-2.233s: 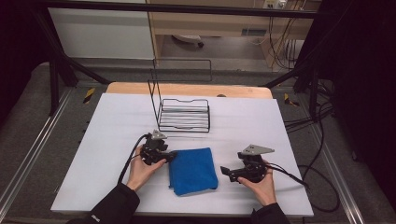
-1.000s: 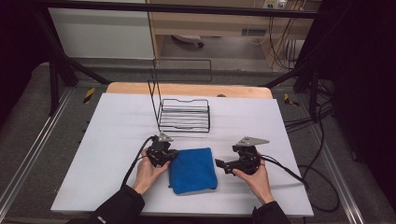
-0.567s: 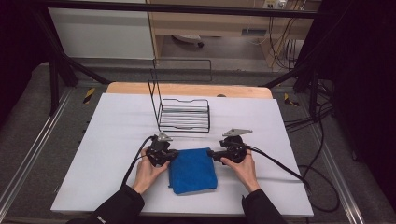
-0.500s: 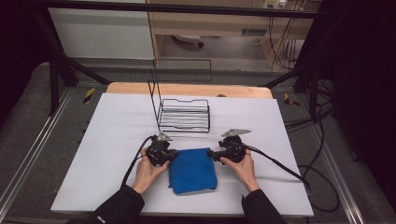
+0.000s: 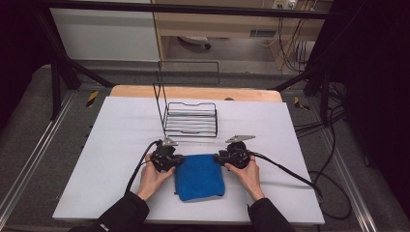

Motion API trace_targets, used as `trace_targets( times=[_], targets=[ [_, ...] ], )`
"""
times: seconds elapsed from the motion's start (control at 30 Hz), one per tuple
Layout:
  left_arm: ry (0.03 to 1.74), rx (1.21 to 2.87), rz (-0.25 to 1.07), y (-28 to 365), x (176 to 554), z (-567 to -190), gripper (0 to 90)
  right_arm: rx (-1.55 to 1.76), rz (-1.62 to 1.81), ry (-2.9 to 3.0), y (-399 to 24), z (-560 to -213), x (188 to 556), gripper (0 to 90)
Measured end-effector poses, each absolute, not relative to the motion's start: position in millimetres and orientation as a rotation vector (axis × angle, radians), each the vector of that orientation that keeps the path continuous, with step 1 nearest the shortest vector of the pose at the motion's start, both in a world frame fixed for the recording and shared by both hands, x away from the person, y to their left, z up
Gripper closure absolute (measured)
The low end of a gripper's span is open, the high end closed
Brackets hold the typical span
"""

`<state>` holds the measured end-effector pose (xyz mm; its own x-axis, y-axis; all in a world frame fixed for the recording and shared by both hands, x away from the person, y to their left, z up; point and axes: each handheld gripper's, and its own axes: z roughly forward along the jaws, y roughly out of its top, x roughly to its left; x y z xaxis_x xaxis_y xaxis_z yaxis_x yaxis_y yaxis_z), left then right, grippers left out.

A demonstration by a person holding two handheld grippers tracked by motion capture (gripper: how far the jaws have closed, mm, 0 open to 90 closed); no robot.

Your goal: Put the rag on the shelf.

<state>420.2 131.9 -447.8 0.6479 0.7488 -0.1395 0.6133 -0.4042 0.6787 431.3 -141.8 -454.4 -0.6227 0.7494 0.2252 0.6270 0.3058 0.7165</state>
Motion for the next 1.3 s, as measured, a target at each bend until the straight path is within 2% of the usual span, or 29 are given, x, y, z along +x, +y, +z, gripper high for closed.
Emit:
trace_targets(
  times=[0.2,0.4,0.77,1.3],
  targets=[
    [1.058,2.129,0.221,134.0,421.2,-448.6,81.6,1.298,1.191,2.451,-135.9,-452.9,429.4,77.3],
    [1.06,2.109,0.188,137.5,422.9,-449.6,81.7,1.344,1.207,2.452,-136.0,-452.7,429.5,84.3],
    [1.055,2.068,0.203,141.0,420.0,-441.8,82.9,1.341,1.274,2.429,-139.9,-442.1,425.8,85.6],
    [0.978,1.943,0.25,151.3,409.3,-406.0,83.0,1.262,1.469,2.329,-152.0,-410.7,414.1,85.7]
  ],
)
